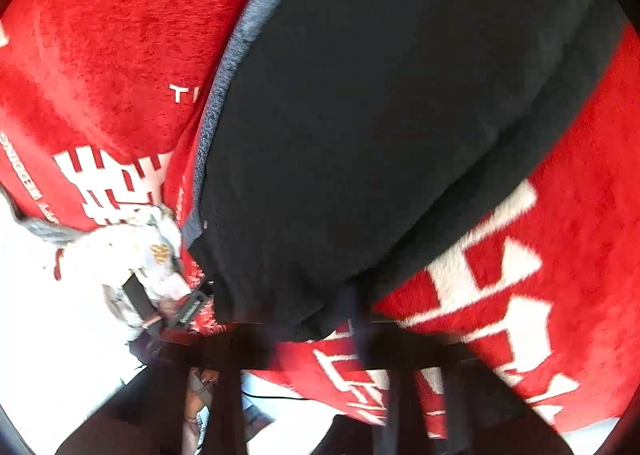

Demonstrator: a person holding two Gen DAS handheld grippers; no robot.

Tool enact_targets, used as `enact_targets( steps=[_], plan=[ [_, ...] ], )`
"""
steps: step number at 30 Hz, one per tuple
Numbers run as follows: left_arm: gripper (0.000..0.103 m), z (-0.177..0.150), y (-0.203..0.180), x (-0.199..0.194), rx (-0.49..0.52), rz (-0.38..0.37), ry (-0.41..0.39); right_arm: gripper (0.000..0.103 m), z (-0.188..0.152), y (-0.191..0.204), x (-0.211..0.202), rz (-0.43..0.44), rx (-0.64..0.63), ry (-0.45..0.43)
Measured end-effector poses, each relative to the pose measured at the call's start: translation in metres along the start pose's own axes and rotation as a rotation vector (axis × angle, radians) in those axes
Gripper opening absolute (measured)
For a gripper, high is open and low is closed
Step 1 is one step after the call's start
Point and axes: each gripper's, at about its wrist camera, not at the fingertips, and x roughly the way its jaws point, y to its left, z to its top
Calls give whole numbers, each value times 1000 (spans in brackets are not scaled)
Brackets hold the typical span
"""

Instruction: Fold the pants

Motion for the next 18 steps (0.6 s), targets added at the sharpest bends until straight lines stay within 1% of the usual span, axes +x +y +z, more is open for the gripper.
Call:
enact_targets(
  steps=[1,2,3,4,5,6,7,8,9,10,11,13,14,16,17,18],
  plan=[
    [80,4,0,2,9,3,-8,8,-1,9,-5,-24,-59,-11],
    [81,15,3,4,13,7,-14,7,-4,14,-6,-51,-105,-22],
    [83,14,2,4,15,15,-21,7,-8,6,-1,-93,-107,-20],
    [83,15,1,4,12,20,-20,4,-14,-11,5,-139,-60,-4],
    [83,15,1,5,7,26,-7,4,-20,-28,8,-106,12,-2],
    [82,16,2,2,-10,29,19,4,-24,-34,3,-47,55,-23],
    [82,17,3,-4,-26,11,32,5,-27,-31,-6,-15,41,-41],
    [81,16,2,-15,-36,-13,20,6,-28,-27,-19,-32,9,-63],
    [81,16,-3,-30,-29,-24,-9,7,-28,-25,-31,-50,-9,-78],
    [81,16,-9,-39,-20,-33,-23,10,-24,-25,-44,-60,-17,-99],
    [82,16,-20,-49,-13,-56,-34,24,-19,-29,-59,-67,-12,-130],
    [82,16,-48,-58,6,-120,-43,40,-3,-40,-83,-91,18,-204],
    [82,16,-63,-60,21,-141,-44,40,8,-49,-90,-87,48,-227],
    [82,16,-104,-58,71,-183,-42,40,23,-63,-93,-96,102,-246],
    [82,16,-123,-53,91,-191,-34,40,27,-69,-92,-103,127,-251],
    [82,17,-143,-46,106,-203,-15,40,32,-77,-92,-87,157,-259]
  ],
)
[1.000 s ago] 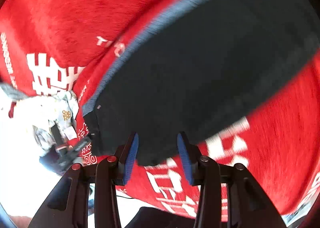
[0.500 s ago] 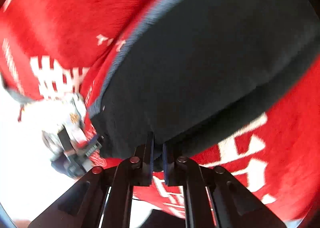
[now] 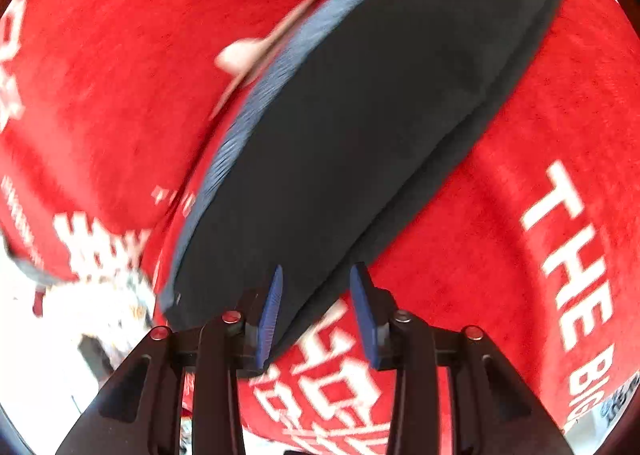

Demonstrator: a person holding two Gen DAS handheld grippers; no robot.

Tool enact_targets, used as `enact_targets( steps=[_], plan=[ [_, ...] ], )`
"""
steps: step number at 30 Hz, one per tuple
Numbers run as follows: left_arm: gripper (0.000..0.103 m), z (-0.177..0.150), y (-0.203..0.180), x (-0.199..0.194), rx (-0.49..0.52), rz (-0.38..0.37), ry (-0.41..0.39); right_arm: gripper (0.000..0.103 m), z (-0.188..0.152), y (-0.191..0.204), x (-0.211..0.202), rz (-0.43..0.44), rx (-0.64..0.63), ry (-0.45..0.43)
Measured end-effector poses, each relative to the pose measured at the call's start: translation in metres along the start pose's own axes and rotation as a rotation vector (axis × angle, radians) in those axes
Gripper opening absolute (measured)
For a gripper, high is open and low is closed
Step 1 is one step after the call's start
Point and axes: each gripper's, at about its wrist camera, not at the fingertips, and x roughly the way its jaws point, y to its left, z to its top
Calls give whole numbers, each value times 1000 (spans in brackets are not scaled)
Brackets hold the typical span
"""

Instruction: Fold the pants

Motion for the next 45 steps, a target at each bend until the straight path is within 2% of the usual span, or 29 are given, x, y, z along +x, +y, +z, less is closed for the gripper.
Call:
enact_targets(
  steps=[2,4,5,6,7,10,12,13,14,15,16,18,22,24,26,27,28,30,32,34,35,36,37,39,40,41,43,44,45],
  plan=[
    [82,-2,-16,22,4,8,43,40,9,-7,5,24,25,-3],
    [86,-8,-27,30,53,77,11,40,14,-6,11,25,42,-4],
    [86,-10,-30,32,66,85,17,35,18,-9,16,21,71,0],
    [86,-10,-30,30,63,76,25,24,22,-15,15,30,92,6],
    [86,-10,-28,29,51,57,40,8,24,-14,13,37,91,8],
    [86,-11,-22,27,46,34,56,7,20,4,-5,14,-44,-34],
    [86,-15,-22,33,72,49,55,7,12,-13,3,-66,-60,-5],
    [86,-16,-25,34,82,63,55,6,9,-26,7,-60,-25,14],
    [87,-17,-25,35,83,71,57,6,7,-36,4,-4,6,9],
    [87,-17,-24,36,71,70,60,9,8,-40,-6,2,7,-1],
    [87,-16,-24,36,65,69,61,21,9,-42,-19,-6,-3,-18],
    [88,-14,-28,38,65,78,60,24,21,-51,-47,-24,-5,-67],
    [93,-11,-31,42,45,89,62,34,74,-87,-105,-114,43,-250],
    [95,-9,-32,46,29,91,64,34,105,-113,-118,-137,116,-298],
    [95,-6,-34,49,19,95,64,34,132,-138,-120,-123,182,-325],
    [96,-5,-35,49,16,103,67,31,147,-147,-115,-93,210,-308],
    [96,-4,-36,50,8,111,72,4,160,-151,-108,-71,226,-271],
    [99,-3,-36,52,-14,128,76,4,176,-141,-107,-68,156,-266],
    [102,-1,-38,55,-34,157,85,4,182,-131,-98,-203,39,-231],
    [101,5,-41,54,-72,185,124,4,184,-144,-99,-191,80,-226],
    [94,8,-43,50,-84,193,140,8,184,-146,-105,-201,87,-238],
    [90,12,-46,44,-89,197,140,14,182,-148,-112,-229,86,-244],
    [90,18,-52,36,-90,201,121,23,180,-153,-119,-209,89,-232],
    [90,31,-63,21,-91,212,70,34,177,-166,-128,-79,114,-201],
    [90,37,-69,20,-97,208,59,50,178,-170,-129,-47,129,-192],
    [90,43,-74,21,-107,205,53,56,181,-174,-128,-29,140,-192],
    [90,55,-88,31,-129,194,52,56,193,-179,-119,-1,170,-177],
    [90,60,-96,36,-129,185,49,50,198,-180,-113,32,182,-168],
    [90,65,-106,44,-114,186,47,36,201,-176,-109,49,182,-158]
  ],
)
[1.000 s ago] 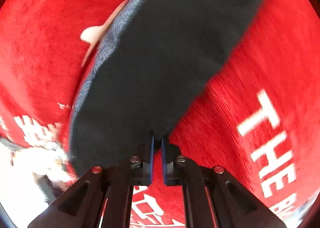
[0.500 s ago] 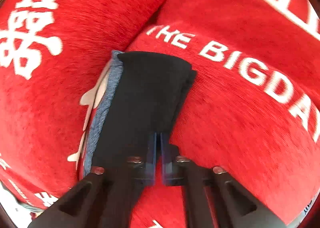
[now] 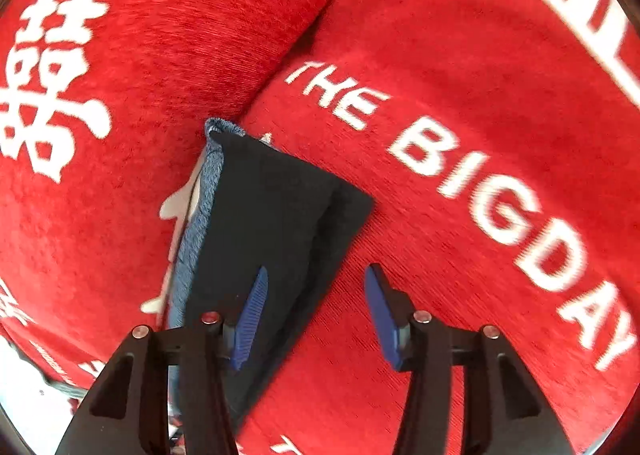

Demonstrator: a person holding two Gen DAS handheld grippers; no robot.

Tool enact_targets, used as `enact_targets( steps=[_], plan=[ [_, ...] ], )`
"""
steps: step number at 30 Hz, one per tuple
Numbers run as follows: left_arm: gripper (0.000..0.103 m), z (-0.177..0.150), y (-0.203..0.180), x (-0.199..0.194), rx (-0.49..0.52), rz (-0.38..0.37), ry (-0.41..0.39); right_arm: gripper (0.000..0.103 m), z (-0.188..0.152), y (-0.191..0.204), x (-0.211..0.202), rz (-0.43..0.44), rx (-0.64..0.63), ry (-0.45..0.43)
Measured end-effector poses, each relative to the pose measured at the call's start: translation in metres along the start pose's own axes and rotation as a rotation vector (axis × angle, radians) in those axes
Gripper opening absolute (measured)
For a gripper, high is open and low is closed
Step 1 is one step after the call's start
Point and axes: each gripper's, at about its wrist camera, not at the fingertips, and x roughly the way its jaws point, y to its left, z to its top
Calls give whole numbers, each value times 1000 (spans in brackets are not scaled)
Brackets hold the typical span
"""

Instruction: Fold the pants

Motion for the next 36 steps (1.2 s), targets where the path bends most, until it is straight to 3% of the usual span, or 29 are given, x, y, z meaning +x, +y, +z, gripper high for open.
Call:
enact_targets(
  steps=[1,4,5,7,11,15,16,17,18,21,23,24,25,29,30,31,35,36],
  plan=[
    [90,1,-8,7,13,3,13,11,0,5,2,-34,-22,3],
    [92,-12,-20,33,19,9,82,10,-8,2,-4,-111,-69,3],
    [94,-16,-19,31,7,10,38,10,-11,-2,-5,-119,-69,7],
    [94,-17,-19,31,-10,10,33,12,-16,-9,-20,-164,-107,0],
    [93,-6,-23,27,-31,14,76,14,-10,-1,-46,-86,-142,-39],
    [93,33,-38,1,-61,-31,-28,15,-9,55,-29,5,-374,89],
    [93,42,-45,0,-65,-51,-45,25,-18,75,-14,23,-436,124],
    [93,51,-53,1,-66,-65,-60,43,-28,90,-1,29,-490,146],
    [93,62,-65,7,-57,-66,-67,51,-40,109,18,37,-558,168],
    [93,72,-85,33,-28,-4,-55,54,-76,155,77,55,-719,235],
    [97,73,-86,43,-46,14,-72,48,-85,163,111,-32,-786,236],
    [97,73,-82,42,-59,2,-79,32,-82,160,114,-80,-793,205],
    [97,71,-76,38,-61,1,-71,1,-72,149,110,-93,-760,171],
    [97,47,-47,12,-50,43,-39,0,-26,95,57,-137,-545,72],
    [97,35,-37,2,-48,46,-59,6,-27,92,45,-146,-537,80],
    [97,27,-32,-2,-44,56,-63,12,-35,92,34,-142,-557,103],
    [97,-15,-25,14,-1,122,14,12,-105,118,34,-123,-801,193],
    [97,-24,-23,10,-4,103,-25,12,-129,120,41,-143,-861,212]
  ],
)
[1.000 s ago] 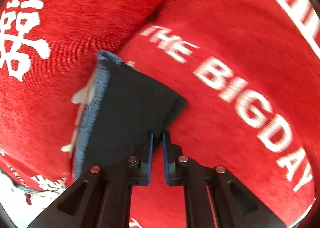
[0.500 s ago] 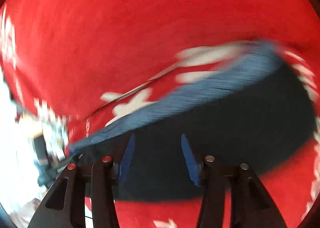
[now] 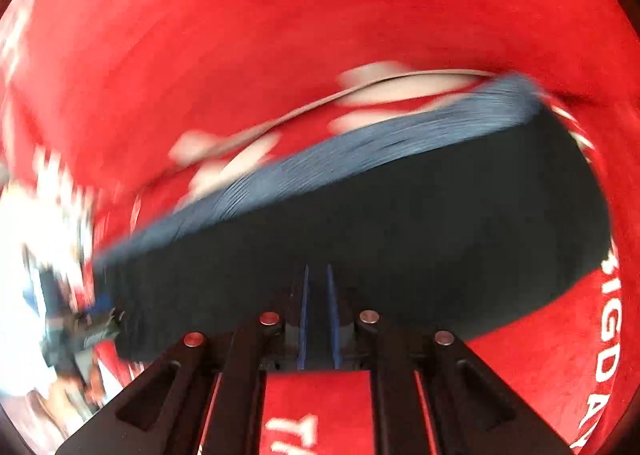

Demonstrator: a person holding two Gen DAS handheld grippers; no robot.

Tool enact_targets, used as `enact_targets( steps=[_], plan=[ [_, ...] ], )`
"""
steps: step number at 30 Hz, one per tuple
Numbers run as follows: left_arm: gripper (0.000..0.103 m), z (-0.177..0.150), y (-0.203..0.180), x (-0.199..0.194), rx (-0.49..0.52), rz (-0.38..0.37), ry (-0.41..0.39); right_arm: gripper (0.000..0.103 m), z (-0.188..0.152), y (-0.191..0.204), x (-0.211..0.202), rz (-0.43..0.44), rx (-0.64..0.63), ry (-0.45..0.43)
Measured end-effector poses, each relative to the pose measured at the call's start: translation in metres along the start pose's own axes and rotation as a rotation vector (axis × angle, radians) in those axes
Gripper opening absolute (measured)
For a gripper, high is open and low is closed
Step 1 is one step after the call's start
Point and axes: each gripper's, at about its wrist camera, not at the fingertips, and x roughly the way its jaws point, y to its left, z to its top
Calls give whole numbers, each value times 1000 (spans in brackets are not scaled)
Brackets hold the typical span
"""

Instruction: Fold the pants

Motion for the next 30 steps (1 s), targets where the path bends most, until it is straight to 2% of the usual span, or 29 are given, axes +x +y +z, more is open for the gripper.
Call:
enact_targets(
  steps=[2,3,6,7,9,10,11,15,16,18,21,24,26,30],
  plan=[
    [97,-8,2,-5,12,-5,26,15,-26,23,28,-129,-83,81],
    [97,-10,4,-12,20,-13,49,15,-33,26,19,-147,-84,19],
    [97,-24,14,-40,57,-50,35,15,-59,19,5,-108,85,114],
    [97,-31,14,-52,81,-63,26,16,-67,19,-4,-98,126,115],
    [97,-43,15,-73,118,-94,20,36,-88,31,-28,-102,142,110],
    [97,-50,15,-84,136,-108,28,57,-100,41,-42,-105,142,97],
    [97,-62,12,-92,148,-124,44,67,-108,50,-50,-104,148,88],
    [97,-90,2,-117,177,-209,66,71,-148,73,-68,-106,238,119],
    [97,-94,1,-124,180,-232,62,75,-153,77,-70,-110,263,129],
    [102,-101,-2,-143,187,-292,54,77,-168,85,-88,-116,296,134],
    [102,-105,-2,-158,219,-334,59,81,-185,104,-102,-133,326,125],
    [102,-108,-3,-172,252,-307,75,87,-191,122,-116,-146,335,100],
    [102,-108,-1,-178,255,-298,82,102,-191,133,-125,-175,324,73],
    [102,-105,5,-197,245,-269,69,103,-182,147,-145,-142,331,53]
  ],
)
